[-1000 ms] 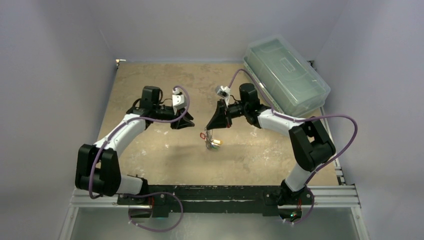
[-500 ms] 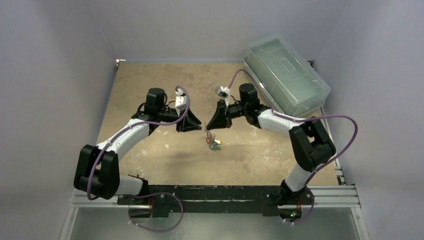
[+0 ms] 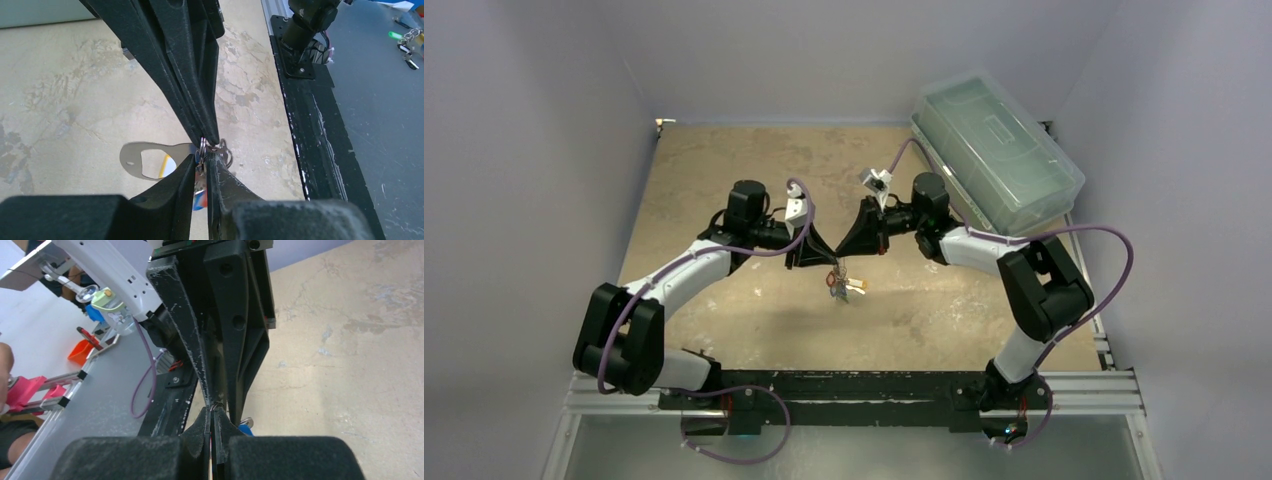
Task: Remove the keys from the keyring
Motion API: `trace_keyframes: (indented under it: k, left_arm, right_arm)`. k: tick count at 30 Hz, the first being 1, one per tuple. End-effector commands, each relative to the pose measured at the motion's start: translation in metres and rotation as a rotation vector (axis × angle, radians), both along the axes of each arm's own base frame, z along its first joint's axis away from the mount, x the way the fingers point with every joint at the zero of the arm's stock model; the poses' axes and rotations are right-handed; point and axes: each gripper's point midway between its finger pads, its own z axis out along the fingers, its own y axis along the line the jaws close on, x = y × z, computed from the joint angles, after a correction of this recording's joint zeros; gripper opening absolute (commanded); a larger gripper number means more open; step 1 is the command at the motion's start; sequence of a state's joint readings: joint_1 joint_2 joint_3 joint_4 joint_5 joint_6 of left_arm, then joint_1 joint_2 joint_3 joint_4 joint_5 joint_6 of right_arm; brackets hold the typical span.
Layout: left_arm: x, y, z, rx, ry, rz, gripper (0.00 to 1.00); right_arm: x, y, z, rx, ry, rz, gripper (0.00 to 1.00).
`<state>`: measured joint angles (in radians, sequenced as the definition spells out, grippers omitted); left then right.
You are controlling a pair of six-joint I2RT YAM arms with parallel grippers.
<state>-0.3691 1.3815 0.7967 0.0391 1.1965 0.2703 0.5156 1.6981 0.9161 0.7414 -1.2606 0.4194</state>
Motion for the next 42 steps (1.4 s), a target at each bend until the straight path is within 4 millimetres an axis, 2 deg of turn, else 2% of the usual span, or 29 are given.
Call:
trace_keyframes:
  k: [1,7,20,25,26,27,30,33,37,42]
  left_arm:
    - [0.0,-0.002,0.001,-0.015,-0.019,-0.015,0.12]
    - [-0.002,-0.002,0.006,-0.022,-0.02,-0.028,0.13]
    - [-0.005,-0.002,0.009,-0.033,-0.01,-0.044,0.0]
    - [0.0,-0.001,0.011,-0.032,0.003,-0.021,0.0]
    - [0.002,-0.001,0.01,-0.027,0.007,-0.012,0.0]
    - [0.004,0.0,0.009,-0.017,0.01,0.0,0.0]
    - [0.004,0.002,0.003,0.023,0.025,0.008,0.0]
    - [0.005,0.002,-0.002,0.046,0.037,0.007,0.0]
    - [0.003,-0.001,-0.006,0.068,0.05,-0.009,0.0]
    - [0.003,-0.005,-0.009,0.081,0.036,-0.009,0.0]
  right_arm:
    - [-0.004,-0.001,0.021,0.067,-0.044,0.032,0.0]
    - [-0.001,-0.002,0.015,0.042,-0.057,0.013,0.0]
    - [-0.001,-0.002,0.013,0.031,-0.067,0.005,0.0]
    - [-0.002,-0.003,0.014,0.021,-0.078,0.013,0.0]
    - [0.0,-0.003,0.014,0.019,-0.098,0.011,0.05]
    - [0.002,-0.003,0.012,0.003,-0.107,0.008,0.15]
    - [0.01,-0.006,0.001,-0.077,-0.193,0.002,0.26]
    - [0.011,-0.016,-0.018,-0.226,-0.206,0.025,0.29]
    - [0.018,-0.019,-0.022,-0.291,-0.232,0.032,0.34]
    - [0.013,-0.021,-0.022,-0.318,-0.206,0.066,0.42]
